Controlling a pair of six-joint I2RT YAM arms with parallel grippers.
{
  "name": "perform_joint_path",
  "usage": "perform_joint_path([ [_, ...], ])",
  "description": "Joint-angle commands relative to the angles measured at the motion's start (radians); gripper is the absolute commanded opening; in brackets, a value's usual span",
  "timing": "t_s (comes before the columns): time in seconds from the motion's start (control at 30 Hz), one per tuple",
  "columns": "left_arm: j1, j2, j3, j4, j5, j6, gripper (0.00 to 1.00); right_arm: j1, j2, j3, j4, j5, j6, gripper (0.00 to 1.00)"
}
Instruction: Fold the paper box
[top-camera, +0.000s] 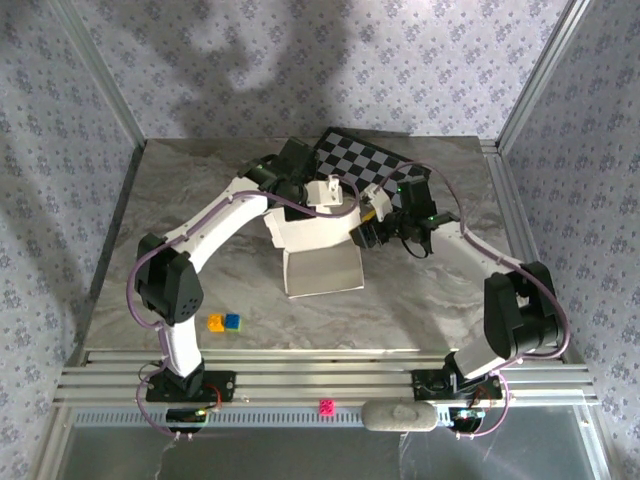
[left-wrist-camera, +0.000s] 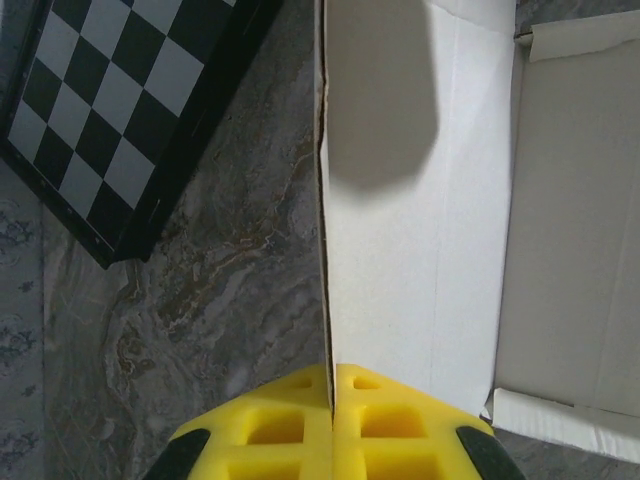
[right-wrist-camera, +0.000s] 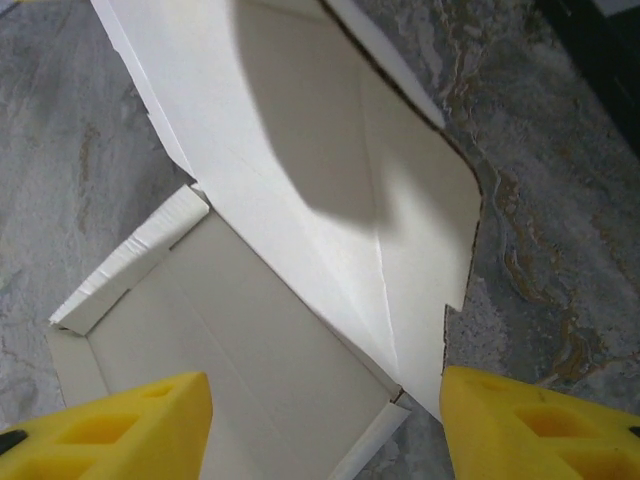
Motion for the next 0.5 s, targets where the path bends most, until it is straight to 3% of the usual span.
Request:
perform_joint_path([
  [0.0, -0.007, 0.004, 0.017, 0.009, 0.021, 0.039, 0.0, -0.005, 0.028, 0.058, -0.006, 0.032, -0.002, 0.63],
  [0.23, -0.014, 0.014, 0.022, 0.016, 0.032, 0.021, 0.0, -0.019, 0.076, 0.119, -0.047, -0.033, -0.043, 0.6],
  [0.47, -0.016, 0.014, 0.018, 0.023, 0.027, 0.01, 0.0, -0.003, 0.126, 0.163, -0.053, 0.002, -0.044, 0.27],
])
